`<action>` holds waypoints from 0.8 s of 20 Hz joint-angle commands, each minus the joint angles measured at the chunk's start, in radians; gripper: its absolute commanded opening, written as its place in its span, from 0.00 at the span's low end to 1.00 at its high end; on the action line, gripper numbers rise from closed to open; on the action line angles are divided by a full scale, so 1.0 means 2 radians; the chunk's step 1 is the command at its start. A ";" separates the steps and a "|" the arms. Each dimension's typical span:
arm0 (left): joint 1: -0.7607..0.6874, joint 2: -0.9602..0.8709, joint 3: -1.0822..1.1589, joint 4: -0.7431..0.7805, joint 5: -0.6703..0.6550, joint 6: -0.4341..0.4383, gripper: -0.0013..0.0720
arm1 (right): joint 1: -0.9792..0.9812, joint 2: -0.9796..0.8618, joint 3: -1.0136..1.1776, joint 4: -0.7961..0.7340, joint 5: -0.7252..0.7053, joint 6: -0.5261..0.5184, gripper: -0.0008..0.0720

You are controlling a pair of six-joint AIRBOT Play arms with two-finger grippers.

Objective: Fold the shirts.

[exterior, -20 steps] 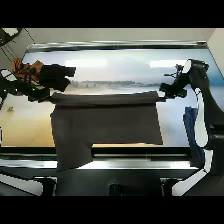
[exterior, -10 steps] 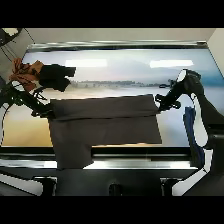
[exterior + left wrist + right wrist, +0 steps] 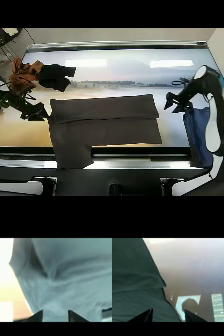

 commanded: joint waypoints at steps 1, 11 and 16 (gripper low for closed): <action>0.024 0.093 -0.153 -0.008 0.029 0.021 0.57 | -0.028 0.046 -0.053 -0.011 0.010 -0.012 0.69; 0.036 0.233 -0.454 -0.012 0.175 0.091 0.57 | -0.029 0.099 -0.205 -0.009 -0.043 -0.031 0.69; 0.036 0.233 -0.471 -0.045 0.201 0.077 0.34 | -0.029 0.125 -0.261 0.008 -0.073 -0.042 0.69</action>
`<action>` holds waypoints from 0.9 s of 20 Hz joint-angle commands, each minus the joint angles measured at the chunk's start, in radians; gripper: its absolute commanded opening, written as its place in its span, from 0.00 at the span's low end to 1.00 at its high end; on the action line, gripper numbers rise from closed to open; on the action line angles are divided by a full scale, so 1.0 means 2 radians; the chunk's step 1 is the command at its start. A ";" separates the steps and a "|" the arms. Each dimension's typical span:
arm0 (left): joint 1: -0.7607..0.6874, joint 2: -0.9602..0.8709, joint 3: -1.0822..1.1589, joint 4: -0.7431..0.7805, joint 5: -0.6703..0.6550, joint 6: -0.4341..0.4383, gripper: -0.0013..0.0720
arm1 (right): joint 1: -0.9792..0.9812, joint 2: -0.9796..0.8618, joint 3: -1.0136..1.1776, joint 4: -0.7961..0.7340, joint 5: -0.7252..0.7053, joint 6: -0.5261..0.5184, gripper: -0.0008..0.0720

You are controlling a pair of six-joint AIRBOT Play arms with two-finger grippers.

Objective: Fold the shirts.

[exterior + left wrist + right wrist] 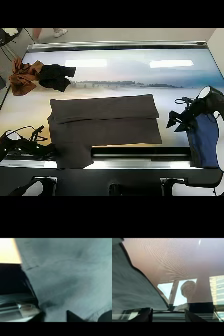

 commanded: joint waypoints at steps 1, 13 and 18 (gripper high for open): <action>-0.001 0.002 -0.015 -0.011 0.039 -0.012 0.24 | 0.000 0.027 -0.059 0.038 -0.027 -0.022 0.70; -0.001 0.003 -0.013 -0.011 0.032 -0.016 0.06 | 0.041 0.047 -0.214 0.116 -0.196 -0.035 0.11; -0.001 0.017 0.051 -0.011 0.012 -0.014 0.05 | 0.040 0.082 -0.175 0.114 -0.185 -0.044 0.07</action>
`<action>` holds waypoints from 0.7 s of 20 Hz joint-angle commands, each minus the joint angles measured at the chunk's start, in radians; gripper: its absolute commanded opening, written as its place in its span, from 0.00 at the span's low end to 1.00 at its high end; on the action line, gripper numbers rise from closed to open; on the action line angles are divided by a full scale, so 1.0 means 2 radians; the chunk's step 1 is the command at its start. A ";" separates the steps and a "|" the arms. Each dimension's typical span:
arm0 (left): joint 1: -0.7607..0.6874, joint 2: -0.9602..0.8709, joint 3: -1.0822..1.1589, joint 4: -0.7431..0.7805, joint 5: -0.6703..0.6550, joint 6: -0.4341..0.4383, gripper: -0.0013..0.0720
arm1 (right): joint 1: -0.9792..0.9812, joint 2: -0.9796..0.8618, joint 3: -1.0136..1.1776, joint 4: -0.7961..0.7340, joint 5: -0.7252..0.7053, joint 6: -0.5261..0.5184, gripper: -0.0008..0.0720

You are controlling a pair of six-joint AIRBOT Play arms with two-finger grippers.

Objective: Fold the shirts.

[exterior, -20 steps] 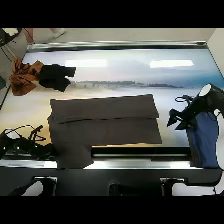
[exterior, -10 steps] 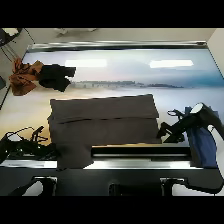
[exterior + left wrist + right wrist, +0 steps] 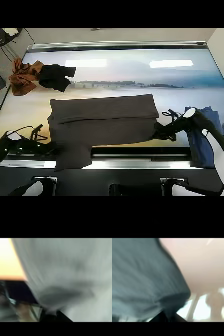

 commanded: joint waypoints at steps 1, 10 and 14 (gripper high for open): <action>0.000 0.022 0.065 -0.014 -0.035 -0.001 0.05 | 0.001 0.029 0.036 0.002 0.020 -0.002 0.07; -0.074 -0.110 0.361 -0.023 0.044 -0.068 0.05 | 0.074 -0.106 0.328 -0.044 -0.035 0.075 0.07; -0.074 -0.236 0.452 -0.023 0.024 -0.098 0.05 | 0.086 -0.205 0.420 -0.047 -0.025 0.129 0.08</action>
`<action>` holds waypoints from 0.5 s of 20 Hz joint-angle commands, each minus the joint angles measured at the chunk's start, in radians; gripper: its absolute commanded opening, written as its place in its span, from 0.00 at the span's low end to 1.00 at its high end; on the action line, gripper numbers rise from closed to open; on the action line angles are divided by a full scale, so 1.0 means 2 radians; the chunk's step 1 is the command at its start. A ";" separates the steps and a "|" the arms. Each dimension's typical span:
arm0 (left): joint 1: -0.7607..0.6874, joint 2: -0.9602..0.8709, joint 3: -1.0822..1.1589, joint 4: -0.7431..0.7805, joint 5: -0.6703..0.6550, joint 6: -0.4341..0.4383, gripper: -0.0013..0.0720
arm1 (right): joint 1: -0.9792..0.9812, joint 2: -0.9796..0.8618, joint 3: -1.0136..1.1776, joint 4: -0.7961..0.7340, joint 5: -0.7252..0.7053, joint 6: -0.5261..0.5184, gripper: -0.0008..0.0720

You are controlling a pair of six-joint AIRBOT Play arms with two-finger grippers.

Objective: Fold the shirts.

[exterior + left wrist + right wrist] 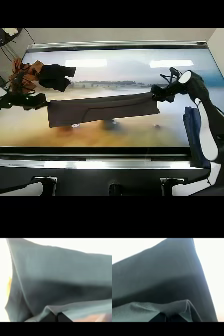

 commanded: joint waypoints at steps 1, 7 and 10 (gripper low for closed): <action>-0.006 -0.103 0.078 -0.001 -0.021 -0.023 0.05 | 0.010 -0.075 0.073 -0.010 0.006 0.054 0.08; -0.006 -0.163 0.080 0.000 -0.060 -0.027 0.18 | 0.004 -0.102 0.075 0.018 0.026 0.043 0.19; 0.002 -0.158 0.099 0.001 -0.083 0.001 0.63 | -0.039 -0.077 0.080 0.035 0.049 0.007 0.80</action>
